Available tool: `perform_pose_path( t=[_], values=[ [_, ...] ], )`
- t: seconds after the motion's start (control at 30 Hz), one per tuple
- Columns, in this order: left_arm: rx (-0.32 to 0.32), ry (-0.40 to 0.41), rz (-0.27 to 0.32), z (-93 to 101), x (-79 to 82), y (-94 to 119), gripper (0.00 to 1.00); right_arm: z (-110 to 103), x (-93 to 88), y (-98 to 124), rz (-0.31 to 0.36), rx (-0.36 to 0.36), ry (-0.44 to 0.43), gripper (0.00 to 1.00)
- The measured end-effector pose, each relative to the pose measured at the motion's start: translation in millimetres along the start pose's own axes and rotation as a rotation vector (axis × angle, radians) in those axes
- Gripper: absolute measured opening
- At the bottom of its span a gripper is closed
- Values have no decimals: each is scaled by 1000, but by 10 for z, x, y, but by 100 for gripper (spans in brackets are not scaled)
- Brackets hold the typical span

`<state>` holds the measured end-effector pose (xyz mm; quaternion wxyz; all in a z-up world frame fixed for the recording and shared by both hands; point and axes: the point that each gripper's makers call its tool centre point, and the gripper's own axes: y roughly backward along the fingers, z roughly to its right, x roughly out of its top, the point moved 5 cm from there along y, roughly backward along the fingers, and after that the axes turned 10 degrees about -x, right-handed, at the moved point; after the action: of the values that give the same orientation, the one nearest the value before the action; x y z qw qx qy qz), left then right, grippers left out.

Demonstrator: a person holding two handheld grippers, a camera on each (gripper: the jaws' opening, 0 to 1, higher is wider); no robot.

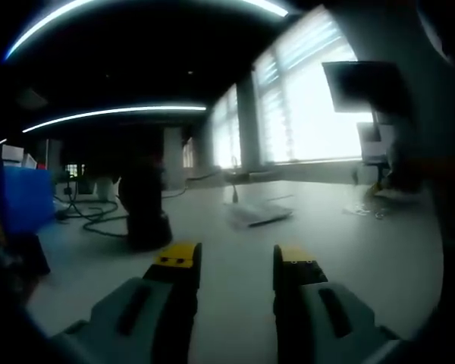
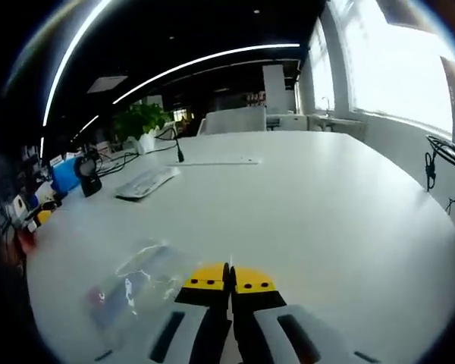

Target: Clip sheet goods on table flip sheet goods clip sheet goods scan sheet goods put sheet goods back to table

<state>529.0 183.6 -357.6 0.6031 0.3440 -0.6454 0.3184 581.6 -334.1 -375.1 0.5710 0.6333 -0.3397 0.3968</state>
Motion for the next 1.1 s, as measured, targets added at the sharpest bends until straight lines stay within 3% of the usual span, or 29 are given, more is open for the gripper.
perform_pose_path(
  t=[0.57,0.77,1.1],
  values=[
    [0,0,0,-5,3,1,30,-78,318,205,129,45,-84,0],
    [2,0,2,-6,5,5,30,-186,454,303,165,80,-123,0],
    [-1,2,7,-3,7,9,30,-374,645,440,199,111,-110,0]
  ],
)
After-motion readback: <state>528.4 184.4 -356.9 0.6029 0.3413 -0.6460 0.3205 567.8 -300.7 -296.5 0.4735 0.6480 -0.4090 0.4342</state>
